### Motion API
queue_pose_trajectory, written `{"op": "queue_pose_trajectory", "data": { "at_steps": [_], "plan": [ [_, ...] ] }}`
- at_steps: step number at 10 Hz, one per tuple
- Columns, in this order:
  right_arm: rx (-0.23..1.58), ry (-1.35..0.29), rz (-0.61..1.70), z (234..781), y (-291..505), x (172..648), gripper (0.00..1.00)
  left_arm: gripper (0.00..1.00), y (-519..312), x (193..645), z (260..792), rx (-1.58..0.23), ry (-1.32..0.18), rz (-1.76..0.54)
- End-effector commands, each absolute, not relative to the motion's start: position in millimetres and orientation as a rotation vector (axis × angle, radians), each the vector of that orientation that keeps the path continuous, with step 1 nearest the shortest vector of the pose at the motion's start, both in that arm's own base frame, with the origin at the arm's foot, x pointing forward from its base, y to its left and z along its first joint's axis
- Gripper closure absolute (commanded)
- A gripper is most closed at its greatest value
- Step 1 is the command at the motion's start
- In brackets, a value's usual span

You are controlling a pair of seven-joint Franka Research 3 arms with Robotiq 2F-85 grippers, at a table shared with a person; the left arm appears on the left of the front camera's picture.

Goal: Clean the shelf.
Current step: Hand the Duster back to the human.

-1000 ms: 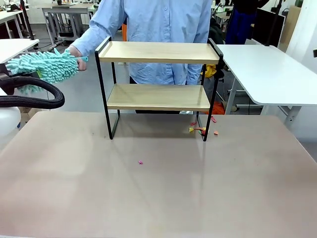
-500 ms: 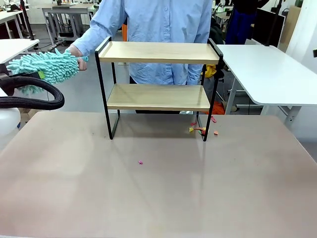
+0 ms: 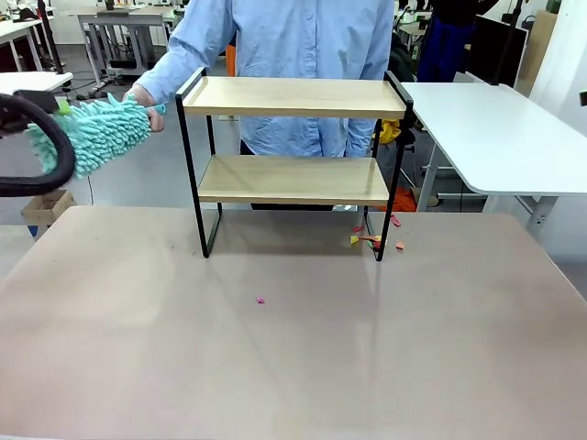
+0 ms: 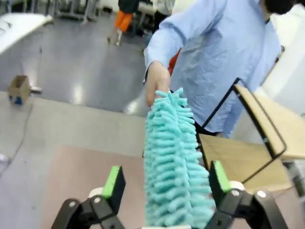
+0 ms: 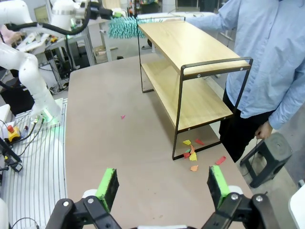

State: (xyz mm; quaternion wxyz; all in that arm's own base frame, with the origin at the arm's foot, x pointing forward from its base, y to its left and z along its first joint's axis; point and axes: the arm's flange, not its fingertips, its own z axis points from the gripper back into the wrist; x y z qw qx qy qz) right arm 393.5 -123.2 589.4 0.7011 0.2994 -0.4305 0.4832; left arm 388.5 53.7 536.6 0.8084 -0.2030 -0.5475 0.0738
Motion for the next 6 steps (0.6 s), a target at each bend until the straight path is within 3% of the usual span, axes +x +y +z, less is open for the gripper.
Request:
{"op": "queue_pose_trajectory", "data": {
  "at_steps": [1, 3, 6],
  "plan": [
    [0.655, -0.949, 1.102, 591.4, -125.9, 393.2, 0.0, 0.0, 95.4, 373.0, 614.2, -0.557, -1.109, 0.241],
    [0.655, -0.949, 1.102, 591.4, -125.9, 393.2, 0.0, 0.0, 138.3, 380.9, 644.4, -0.579, -1.107, 0.327],
    [0.655, -0.949, 1.102, 591.4, -125.9, 393.2, 0.0, 0.0, 188.5, 394.1, 642.9, -0.55, -1.06, 0.431]
  ]
}}
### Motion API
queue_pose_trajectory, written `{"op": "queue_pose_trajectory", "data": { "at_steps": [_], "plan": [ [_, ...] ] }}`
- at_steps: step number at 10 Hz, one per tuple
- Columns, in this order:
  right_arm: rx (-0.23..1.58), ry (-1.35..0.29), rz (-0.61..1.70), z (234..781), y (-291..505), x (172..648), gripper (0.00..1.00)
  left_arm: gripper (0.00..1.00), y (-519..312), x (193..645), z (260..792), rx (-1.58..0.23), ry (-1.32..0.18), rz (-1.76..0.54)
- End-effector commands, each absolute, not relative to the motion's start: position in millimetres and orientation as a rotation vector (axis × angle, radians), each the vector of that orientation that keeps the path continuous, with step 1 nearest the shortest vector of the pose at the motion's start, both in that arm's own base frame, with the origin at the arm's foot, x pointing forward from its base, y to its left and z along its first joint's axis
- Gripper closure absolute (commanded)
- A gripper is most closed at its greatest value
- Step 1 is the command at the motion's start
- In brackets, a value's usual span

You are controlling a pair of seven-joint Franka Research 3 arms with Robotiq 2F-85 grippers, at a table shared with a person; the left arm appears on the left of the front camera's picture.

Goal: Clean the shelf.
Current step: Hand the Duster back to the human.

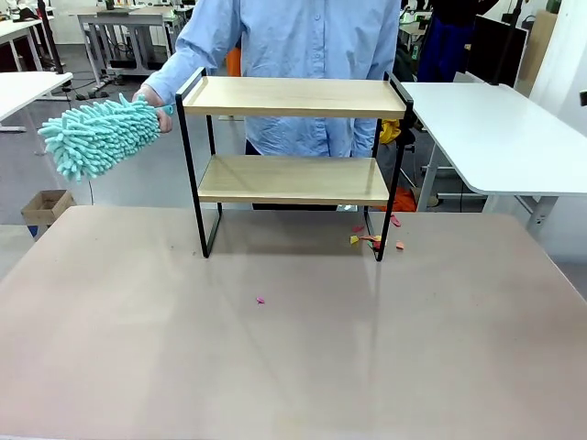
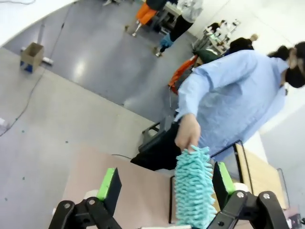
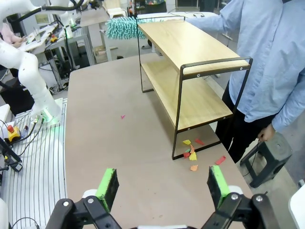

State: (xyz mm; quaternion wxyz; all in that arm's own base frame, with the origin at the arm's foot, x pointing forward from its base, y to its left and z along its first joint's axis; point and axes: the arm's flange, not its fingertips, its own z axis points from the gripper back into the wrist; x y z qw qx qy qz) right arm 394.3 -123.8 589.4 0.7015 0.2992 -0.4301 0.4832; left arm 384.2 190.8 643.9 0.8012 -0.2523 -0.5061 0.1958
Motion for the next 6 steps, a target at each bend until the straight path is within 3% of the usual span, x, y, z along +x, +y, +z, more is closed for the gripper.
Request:
{"op": "queue_pose_trajectory", "data": {
  "at_steps": [1, 6],
  "plan": [
    [0.655, -0.949, 1.102, 591.4, -125.9, 393.2, 0.0, 0.0, 193.8, 395.6, 638.9, -0.54, -1.046, 0.43],
    [0.655, -0.949, 1.102, 591.4, -125.9, 393.2, 0.0, 0.0, 190.8, 384.2, 643.9, -0.541, -1.085, 0.42]
  ]
}}
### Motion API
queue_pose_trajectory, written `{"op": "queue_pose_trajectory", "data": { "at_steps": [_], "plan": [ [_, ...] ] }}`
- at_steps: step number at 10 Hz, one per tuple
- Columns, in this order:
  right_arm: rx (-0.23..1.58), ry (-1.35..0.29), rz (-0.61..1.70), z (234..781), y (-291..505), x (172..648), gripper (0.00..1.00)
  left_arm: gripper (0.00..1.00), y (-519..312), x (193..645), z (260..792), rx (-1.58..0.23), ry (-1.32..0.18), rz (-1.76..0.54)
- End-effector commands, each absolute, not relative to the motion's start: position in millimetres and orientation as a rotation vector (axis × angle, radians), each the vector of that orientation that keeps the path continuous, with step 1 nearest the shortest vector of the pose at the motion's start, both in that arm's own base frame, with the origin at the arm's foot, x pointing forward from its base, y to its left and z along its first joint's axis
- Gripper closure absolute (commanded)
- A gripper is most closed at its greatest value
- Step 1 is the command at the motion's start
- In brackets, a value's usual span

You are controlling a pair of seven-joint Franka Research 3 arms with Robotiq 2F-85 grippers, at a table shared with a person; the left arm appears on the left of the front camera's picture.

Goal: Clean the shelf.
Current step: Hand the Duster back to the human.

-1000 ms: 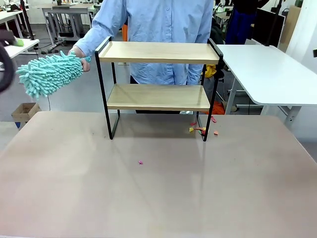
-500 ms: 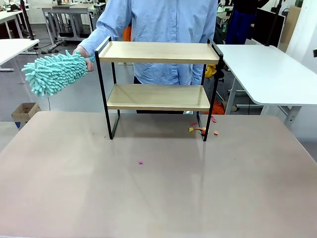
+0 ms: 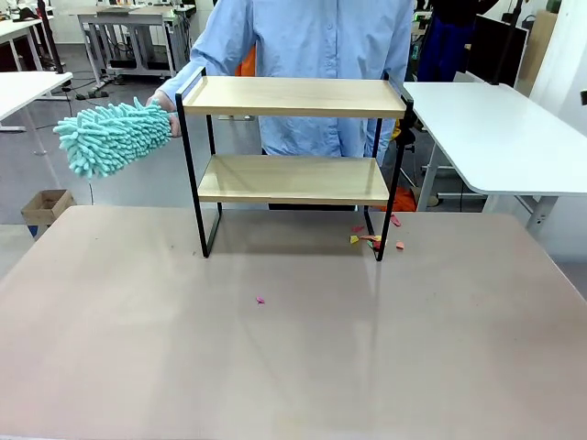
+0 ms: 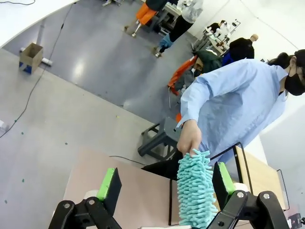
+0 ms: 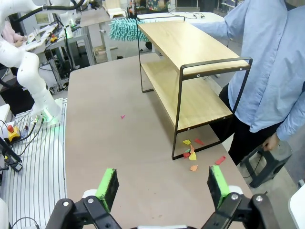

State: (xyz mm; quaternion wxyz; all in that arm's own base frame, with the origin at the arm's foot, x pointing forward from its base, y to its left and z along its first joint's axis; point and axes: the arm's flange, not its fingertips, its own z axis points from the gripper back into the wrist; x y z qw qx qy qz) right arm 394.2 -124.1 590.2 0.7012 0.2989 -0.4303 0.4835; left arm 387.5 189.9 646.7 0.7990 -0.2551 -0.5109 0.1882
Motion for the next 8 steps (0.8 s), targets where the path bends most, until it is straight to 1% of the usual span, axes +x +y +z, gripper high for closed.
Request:
{"op": "queue_pose_trajectory", "data": {
  "at_steps": [1, 8],
  "plan": [
    [0.655, -0.949, 1.102, 591.4, -125.9, 393.2, 0.0, 0.0, 190.8, 384.2, 643.9, -0.541, -1.085, 0.42],
    [0.655, -0.949, 1.102, 591.4, -125.9, 393.2, 0.0, 0.0, 190.8, 384.2, 643.9, -0.541, -1.085, 0.42]
  ]
}}
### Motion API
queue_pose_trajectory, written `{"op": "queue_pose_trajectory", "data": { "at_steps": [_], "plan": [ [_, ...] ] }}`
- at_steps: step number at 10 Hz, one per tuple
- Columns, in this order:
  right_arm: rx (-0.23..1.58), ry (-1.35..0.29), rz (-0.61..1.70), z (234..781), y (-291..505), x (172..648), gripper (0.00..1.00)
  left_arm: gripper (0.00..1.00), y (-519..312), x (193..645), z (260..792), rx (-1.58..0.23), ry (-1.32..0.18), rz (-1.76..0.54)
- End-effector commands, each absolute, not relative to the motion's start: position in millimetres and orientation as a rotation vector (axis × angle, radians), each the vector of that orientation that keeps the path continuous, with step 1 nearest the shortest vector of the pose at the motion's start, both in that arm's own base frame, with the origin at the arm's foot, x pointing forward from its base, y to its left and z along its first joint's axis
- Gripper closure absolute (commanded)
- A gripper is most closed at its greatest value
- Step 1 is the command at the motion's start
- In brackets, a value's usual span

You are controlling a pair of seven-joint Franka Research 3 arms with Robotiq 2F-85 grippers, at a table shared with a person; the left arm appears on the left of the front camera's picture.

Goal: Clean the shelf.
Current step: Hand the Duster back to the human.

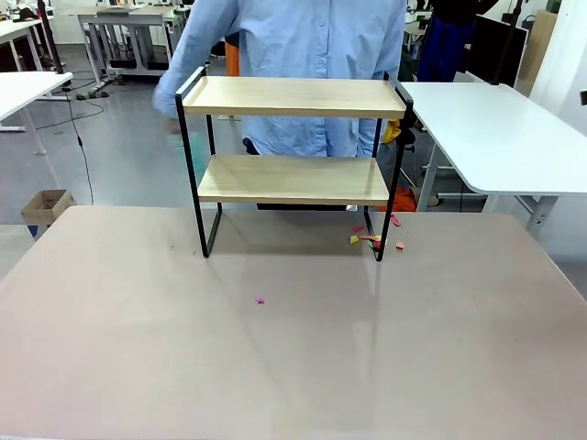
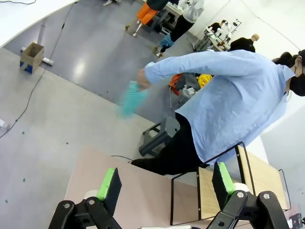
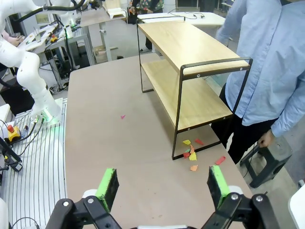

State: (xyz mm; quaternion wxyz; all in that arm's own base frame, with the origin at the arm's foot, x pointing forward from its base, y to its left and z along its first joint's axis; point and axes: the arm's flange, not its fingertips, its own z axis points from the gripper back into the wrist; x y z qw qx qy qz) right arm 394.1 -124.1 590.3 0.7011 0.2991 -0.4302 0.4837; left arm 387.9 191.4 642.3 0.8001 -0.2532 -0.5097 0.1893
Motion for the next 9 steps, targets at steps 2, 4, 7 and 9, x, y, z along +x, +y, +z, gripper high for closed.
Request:
{"op": "queue_pose_trajectory", "data": {
  "at_steps": [2, 4, 7, 9],
  "plan": [
    [0.655, -0.949, 1.102, 591.4, -125.9, 393.2, 0.0, 0.0, 190.8, 384.2, 643.9, -0.541, -1.085, 0.42],
    [0.655, -0.949, 1.102, 591.4, -125.9, 393.2, 0.0, 0.0, 190.8, 384.2, 643.9, -0.541, -1.085, 0.42],
    [0.655, -0.949, 1.102, 591.4, -125.9, 393.2, 0.0, 0.0, 190.8, 384.2, 643.9, -0.541, -1.085, 0.42],
    [0.655, -0.949, 1.102, 591.4, -125.9, 393.2, 0.0, 0.0, 190.8, 384.2, 643.9, -0.541, -1.085, 0.42]
  ]
}}
